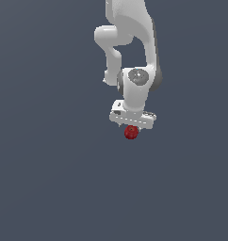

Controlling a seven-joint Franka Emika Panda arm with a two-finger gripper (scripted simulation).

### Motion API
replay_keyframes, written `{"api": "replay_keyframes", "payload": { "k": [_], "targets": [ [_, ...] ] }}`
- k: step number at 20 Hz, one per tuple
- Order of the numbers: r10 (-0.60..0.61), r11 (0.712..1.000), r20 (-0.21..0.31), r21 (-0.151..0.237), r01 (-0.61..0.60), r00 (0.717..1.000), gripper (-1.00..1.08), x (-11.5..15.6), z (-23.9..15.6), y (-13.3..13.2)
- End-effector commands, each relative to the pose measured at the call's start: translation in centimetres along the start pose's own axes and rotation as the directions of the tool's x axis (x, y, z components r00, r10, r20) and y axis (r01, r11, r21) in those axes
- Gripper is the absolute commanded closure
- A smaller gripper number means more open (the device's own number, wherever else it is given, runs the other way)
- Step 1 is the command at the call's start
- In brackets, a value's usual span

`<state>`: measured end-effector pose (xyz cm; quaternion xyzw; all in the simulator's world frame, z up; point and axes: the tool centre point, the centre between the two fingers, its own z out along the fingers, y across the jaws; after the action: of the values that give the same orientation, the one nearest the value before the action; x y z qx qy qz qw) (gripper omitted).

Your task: Pick up the object and move it to a goal position.

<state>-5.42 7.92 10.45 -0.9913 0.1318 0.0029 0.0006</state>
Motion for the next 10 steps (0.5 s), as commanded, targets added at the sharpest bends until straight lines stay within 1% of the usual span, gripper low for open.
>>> {"api": "replay_keyframes", "payload": {
  "k": [1,6,10],
  "targets": [
    [0.020,1.000,-0.003,0.000,-0.020,1.000,-0.92,-0.64,0.36,-0.54],
    [0.040,0.999,-0.005,0.000,-0.040,0.999,-0.92,-1.38,0.77,-1.14],
    [0.040,0.999,-0.005,0.000,-0.040,0.999,-0.92,-1.44,0.81,-1.20]
  ]
}}
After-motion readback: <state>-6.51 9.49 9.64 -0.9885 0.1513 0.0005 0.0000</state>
